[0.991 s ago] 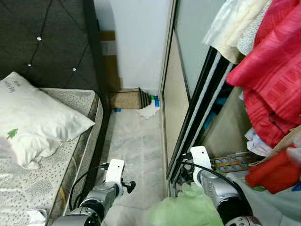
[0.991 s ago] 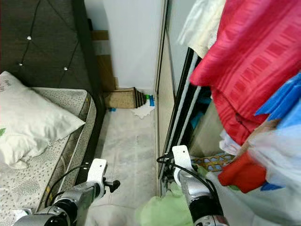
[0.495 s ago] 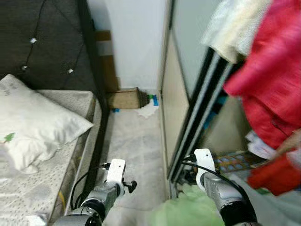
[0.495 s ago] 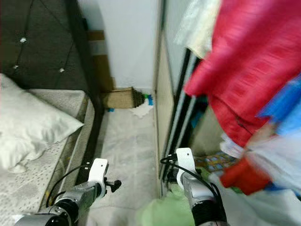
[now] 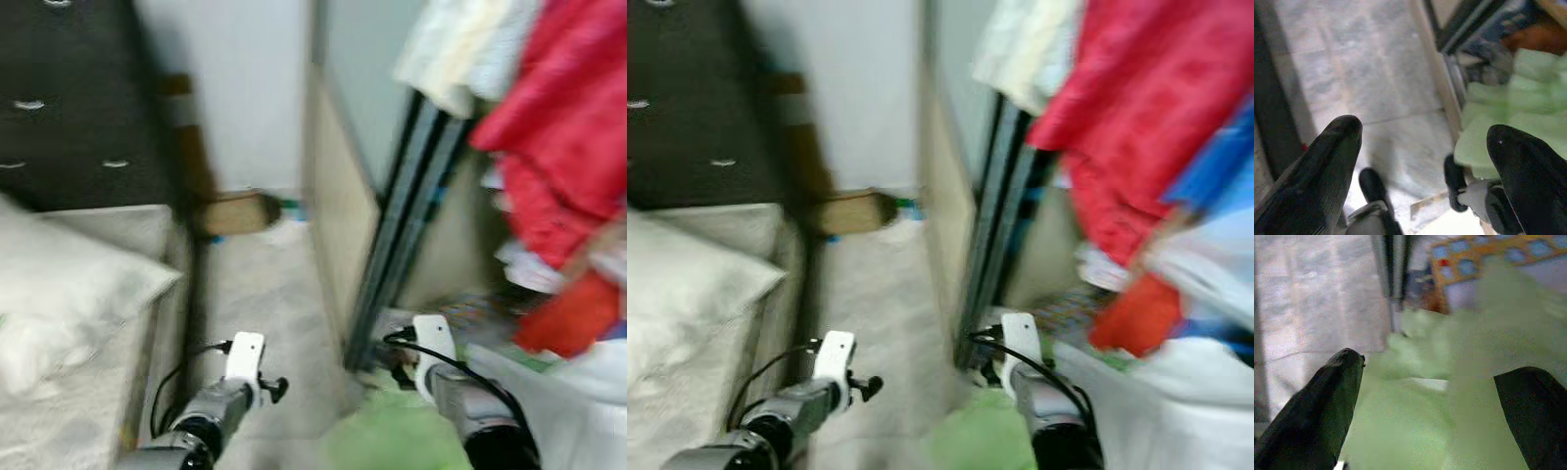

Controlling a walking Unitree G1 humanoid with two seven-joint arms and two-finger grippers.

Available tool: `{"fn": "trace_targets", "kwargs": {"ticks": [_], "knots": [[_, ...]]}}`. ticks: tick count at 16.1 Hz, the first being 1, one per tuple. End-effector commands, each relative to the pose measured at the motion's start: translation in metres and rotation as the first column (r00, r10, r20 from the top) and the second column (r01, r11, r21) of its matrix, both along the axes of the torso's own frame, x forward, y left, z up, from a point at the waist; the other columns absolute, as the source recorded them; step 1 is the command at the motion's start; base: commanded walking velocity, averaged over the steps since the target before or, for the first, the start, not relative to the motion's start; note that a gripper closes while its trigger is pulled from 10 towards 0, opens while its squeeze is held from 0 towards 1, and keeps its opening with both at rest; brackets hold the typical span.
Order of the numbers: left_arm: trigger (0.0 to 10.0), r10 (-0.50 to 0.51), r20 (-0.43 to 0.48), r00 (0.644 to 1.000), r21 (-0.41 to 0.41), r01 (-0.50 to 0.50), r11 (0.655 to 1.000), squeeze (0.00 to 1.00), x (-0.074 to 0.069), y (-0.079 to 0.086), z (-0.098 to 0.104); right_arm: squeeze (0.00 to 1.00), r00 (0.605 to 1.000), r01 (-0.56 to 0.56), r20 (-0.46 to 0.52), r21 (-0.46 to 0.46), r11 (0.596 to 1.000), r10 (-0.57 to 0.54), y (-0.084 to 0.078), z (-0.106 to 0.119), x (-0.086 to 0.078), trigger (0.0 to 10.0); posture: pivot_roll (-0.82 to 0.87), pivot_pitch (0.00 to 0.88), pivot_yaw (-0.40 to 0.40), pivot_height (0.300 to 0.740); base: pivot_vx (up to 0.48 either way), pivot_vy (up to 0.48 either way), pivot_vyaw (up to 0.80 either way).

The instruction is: Clean up the room

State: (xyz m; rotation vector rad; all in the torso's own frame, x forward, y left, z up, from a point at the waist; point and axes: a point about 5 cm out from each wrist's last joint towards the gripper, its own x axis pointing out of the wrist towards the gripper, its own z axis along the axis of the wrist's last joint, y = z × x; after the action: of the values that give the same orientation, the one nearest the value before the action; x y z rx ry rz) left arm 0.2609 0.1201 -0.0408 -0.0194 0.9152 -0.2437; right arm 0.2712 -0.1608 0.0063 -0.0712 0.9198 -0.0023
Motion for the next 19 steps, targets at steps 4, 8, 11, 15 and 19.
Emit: {"fn": "trace_targets", "kwargs": {"ticks": [4, 8, 11, 15, 19], "knots": [[10.0, -0.004, -0.009, 1.0, 0.015, 0.004, 1.0, 0.0, -0.002, 0.006, -0.001, 0.0, 0.999, 0.04, 0.007, -0.031, 0.999, -0.04, 0.001, 0.007, 0.001, 10.0, -0.17, 0.04, -0.018, 0.74, 0.0, 0.0, 0.0], [10.0, -0.057, -0.027, 0.998, 0.018, 0.058, 0.998, 0.0, -0.006, -0.002, -0.004, 0.0, 0.998, 0.057, 0.01, -0.03, 0.998, -0.057, -0.017, 0.026, -0.022, 10.0, -0.23, 0.054, 0.021, 0.74, 0.0, 0.0, 0.0], [10.0, -0.091, -0.033, 0.995, 0.017, 0.092, 0.996, 0.0, -0.007, -0.007, -0.005, 0.0, 0.999, -0.004, 0.048, -0.07, 0.998, 0.007, -0.037, 0.039, -0.05, 10.0, -0.26, 0.063, 0.038, 0.74, 0.0, 0.0, 0.0], [10.0, -0.094, -0.031, 0.995, 0.019, 0.095, 0.995, 0.0, -0.007, -0.006, -0.004, 0.0, 0.99, -0.003, 0.137, -0.109, 0.994, 0.018, -0.068, 0.049, -0.074, 10.0, -0.28, 0.053, 0.028, 0.74, 0.0, 0.0, 0.0], [10.0, -0.1, -0.028, 0.995, 0.033, 0.101, 0.994, 0.0, -0.005, -0.003, -0.003, 0.0, 0.889, -0.219, 0.381, -0.139, 0.966, 0.256, -0.07, 0.039, -0.095, 10.0, -0.29, 0.045, 0.032, 0.74, 0.0, 0.0, 0.0]]}}
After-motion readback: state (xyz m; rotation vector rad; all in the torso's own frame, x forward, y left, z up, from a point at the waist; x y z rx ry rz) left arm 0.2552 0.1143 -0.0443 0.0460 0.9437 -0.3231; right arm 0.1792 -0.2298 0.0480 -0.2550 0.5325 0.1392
